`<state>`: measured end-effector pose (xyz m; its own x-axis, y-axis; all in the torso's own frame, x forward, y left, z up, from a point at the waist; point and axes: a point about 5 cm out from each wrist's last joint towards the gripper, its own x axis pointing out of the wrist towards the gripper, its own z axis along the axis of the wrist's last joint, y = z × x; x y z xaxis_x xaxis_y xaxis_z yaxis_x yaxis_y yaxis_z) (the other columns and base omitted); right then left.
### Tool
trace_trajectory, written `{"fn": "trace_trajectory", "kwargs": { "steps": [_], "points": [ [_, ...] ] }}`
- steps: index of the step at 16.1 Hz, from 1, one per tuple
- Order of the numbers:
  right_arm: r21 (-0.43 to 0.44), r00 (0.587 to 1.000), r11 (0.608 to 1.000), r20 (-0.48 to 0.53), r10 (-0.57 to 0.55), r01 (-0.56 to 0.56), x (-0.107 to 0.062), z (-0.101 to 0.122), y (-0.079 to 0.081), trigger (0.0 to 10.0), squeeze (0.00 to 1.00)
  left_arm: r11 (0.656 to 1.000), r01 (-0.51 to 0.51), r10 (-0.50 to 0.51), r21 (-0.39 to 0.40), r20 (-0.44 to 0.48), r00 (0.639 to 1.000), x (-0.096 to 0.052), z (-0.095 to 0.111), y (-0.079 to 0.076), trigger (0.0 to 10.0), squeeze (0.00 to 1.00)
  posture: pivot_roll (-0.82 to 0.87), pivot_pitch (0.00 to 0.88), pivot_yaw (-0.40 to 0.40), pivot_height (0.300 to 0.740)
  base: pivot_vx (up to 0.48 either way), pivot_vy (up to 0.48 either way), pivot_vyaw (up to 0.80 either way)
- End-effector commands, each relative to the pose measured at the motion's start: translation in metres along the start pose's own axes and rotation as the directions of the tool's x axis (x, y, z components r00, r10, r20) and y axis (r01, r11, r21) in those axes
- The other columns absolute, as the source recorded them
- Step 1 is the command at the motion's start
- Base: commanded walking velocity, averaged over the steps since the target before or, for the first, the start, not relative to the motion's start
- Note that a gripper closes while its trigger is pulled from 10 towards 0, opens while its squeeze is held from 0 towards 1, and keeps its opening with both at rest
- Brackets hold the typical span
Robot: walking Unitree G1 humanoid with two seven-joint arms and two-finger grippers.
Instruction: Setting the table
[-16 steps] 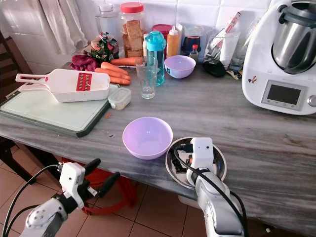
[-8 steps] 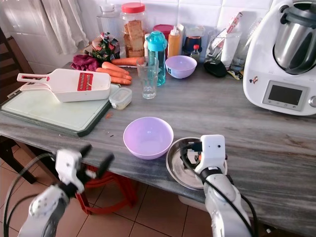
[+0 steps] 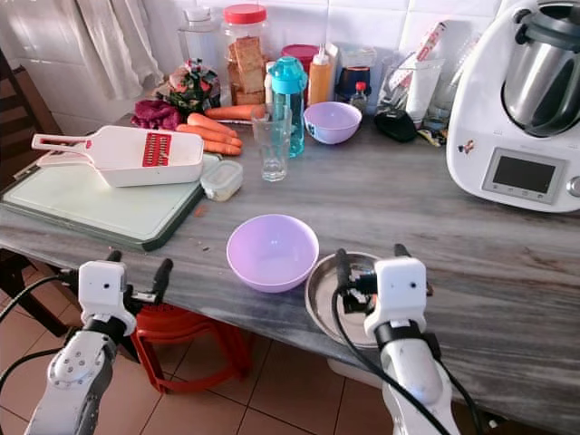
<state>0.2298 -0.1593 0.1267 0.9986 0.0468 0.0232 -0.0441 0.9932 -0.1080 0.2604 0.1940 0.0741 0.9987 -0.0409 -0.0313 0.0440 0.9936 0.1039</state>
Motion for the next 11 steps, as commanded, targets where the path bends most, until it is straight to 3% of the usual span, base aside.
{"fn": "trace_trajectory", "kwargs": {
  "steps": [1,4,6,10,11],
  "points": [
    [0.008,1.0,1.0,0.02,-0.004,0.003,0.0,0.003,-0.001,10.0,0.0,1.0,0.002,-0.002,0.005,0.001,1.0,0.002,0.002,0.0,10.0,0.0,0.1,0.0,0.021,0.74,0.0,0.0,0.0],
    [0.062,0.998,0.997,0.033,0.052,-0.054,0.003,0.005,0.005,10.0,0.0,0.996,0.083,-0.083,-0.039,-0.002,0.997,0.002,0.004,-0.012,10.0,0.0,0.09,0.0,0.025,0.74,0.0,0.0,0.0],
    [0.11,0.97,0.964,0.055,0.237,-0.242,0.005,0.008,0.029,10.0,0.0,0.998,0.062,-0.062,-0.029,-0.013,0.998,0.004,0.001,-0.012,10.0,0.0,0.09,0.0,0.022,0.74,0.0,0.0,0.0],
    [0.085,0.905,0.901,0.08,0.418,-0.424,-0.002,0.01,0.043,10.0,0.0,0.999,0.037,-0.037,-0.023,-0.014,0.999,0.005,0.002,-0.01,10.0,0.0,0.1,0.0,0.014,0.74,0.0,0.0,0.0],
    [0.083,0.904,0.901,0.082,0.419,-0.425,-0.001,0.01,0.042,10.0,0.0,0.998,0.045,-0.045,-0.035,-0.025,0.999,0.003,0.0,-0.009,10.0,0.0,0.1,0.0,0.013,0.74,0.0,0.0,0.0]
  ]
}}
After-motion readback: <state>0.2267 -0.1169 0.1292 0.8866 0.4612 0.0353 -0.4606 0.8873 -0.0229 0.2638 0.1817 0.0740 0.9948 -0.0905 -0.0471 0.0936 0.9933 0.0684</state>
